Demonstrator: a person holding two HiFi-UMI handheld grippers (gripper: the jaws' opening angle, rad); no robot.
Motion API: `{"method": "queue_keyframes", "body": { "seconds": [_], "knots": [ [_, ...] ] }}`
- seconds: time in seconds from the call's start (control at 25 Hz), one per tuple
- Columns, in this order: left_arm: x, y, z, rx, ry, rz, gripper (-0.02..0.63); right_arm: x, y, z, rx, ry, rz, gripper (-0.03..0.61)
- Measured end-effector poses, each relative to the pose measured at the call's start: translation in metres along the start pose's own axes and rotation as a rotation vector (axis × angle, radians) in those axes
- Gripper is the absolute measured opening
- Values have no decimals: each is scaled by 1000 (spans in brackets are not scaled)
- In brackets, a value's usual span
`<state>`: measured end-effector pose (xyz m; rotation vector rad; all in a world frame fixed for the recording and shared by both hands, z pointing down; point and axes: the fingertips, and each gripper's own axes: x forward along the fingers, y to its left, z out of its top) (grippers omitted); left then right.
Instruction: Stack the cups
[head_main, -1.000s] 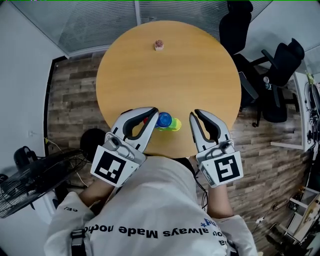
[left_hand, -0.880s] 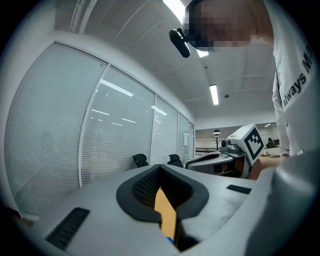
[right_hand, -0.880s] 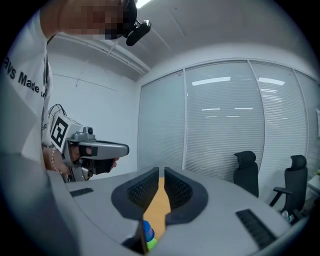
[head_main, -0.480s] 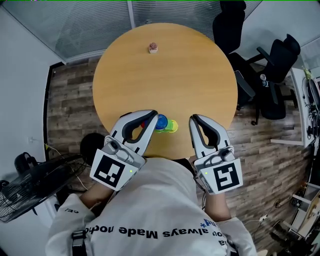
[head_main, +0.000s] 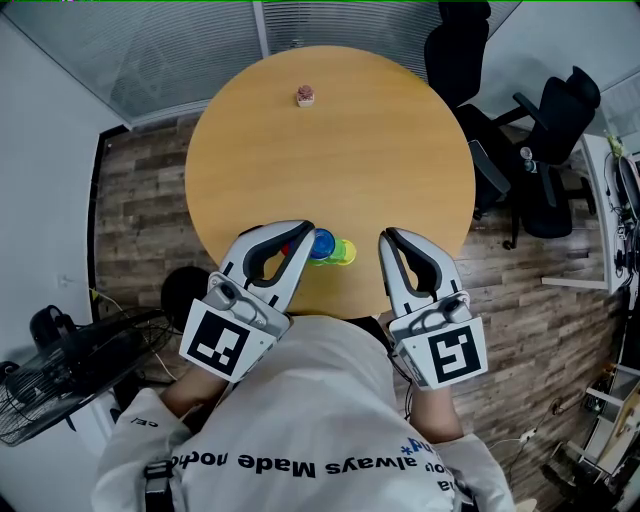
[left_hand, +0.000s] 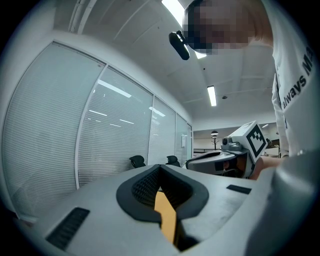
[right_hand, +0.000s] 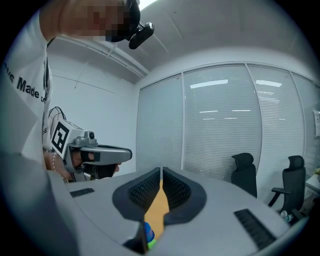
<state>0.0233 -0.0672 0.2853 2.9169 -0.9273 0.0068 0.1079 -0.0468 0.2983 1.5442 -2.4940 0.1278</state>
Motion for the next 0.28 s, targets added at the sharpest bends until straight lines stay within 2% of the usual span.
{"method": "queue_keyframes", "body": {
  "seconds": [0.28],
  "knots": [
    [0,1,0,0,1,1,23,0,1,3,1,-6,0,38]
  ]
}}
